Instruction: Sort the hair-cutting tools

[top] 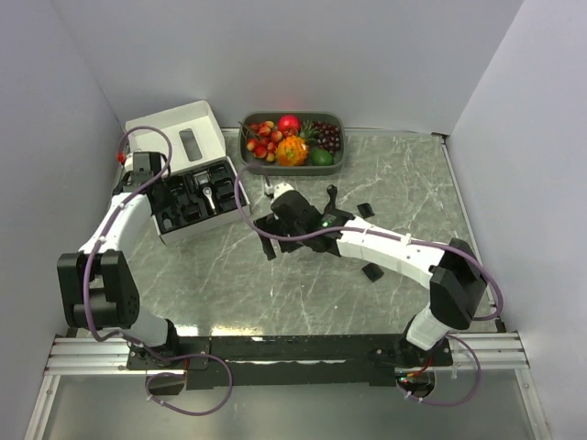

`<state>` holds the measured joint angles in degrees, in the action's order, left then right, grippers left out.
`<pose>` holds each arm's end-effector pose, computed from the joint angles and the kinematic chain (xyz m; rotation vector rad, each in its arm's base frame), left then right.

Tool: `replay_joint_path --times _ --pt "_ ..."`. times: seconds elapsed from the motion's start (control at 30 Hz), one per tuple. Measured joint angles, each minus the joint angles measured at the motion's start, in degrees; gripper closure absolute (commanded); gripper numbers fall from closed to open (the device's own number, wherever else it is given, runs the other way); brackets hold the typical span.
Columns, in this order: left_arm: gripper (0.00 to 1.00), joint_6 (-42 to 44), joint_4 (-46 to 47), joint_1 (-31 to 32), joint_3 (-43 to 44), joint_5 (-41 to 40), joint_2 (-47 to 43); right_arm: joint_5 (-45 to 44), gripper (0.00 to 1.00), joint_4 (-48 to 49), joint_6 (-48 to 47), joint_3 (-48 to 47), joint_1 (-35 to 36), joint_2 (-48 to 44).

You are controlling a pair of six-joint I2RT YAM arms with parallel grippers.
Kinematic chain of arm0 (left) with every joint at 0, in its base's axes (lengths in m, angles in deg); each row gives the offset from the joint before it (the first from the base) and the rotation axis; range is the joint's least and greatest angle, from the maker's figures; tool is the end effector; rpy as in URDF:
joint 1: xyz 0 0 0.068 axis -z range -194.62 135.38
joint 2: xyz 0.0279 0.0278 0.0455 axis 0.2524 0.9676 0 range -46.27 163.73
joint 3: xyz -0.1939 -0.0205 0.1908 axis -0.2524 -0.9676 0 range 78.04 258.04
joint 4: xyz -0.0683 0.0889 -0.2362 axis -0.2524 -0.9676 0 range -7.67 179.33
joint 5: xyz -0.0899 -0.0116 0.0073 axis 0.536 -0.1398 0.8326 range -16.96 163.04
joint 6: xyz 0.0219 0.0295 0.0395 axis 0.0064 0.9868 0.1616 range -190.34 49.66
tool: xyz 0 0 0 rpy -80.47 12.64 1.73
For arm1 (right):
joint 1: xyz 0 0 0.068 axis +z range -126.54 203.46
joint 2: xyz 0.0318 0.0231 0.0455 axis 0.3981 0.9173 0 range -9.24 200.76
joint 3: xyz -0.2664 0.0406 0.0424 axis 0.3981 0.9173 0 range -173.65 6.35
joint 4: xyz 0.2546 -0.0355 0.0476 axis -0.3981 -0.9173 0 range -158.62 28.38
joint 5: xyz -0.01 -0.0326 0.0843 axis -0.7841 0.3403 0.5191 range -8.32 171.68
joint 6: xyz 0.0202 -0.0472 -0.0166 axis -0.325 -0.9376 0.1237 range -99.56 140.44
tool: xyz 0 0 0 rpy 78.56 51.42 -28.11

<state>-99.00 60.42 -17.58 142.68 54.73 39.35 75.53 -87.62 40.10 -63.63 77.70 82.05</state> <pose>0.3186 0.0277 0.2625 -0.7855 2.2584 0.1812 0.2078 0.2819 0.2638 -0.6773 2.3488 0.4691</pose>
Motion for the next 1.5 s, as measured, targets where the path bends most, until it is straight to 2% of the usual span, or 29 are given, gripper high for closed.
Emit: replay_joint_path --times 0.13,0.27,0.4,0.6,1.03,1.5 --pt "0.44 -1.55 -1.79 -0.94 0.02 -0.11 0.02 -1.33 0.0 -2.75 -0.28 -6.97 -1.25 0.74" --pt "0.39 -3.54 -3.02 -3.15 0.02 0.07 0.02 -1.4 0.0 -4.42 -1.42 -18.21 -5.27 4.85" --pt "0.36 -5.62 -3.32 -5.9 -0.02 0.94 0.09 0.15 0.0 -4.39 -2.12 -28.94 -10.14 11.67" --pt "0.36 -8.35 -1.7 -8.46 -0.87 3.61 0.09 2.67 0.01 -3.43 -3.06 -36.26 -13.18 22.14" --pt "0.35 -14.25 5.92 -8.74 -8.22 9.81 0.0 9.38 0.01 2.25 -3.21 -41.2 -12.85 35.95" --pt "0.35 -17.62 10.45 -8.74 -13.62 10.51 -3.65 8.02 0.02 5.95 -1.95 -50.14 -11.19 45.79"
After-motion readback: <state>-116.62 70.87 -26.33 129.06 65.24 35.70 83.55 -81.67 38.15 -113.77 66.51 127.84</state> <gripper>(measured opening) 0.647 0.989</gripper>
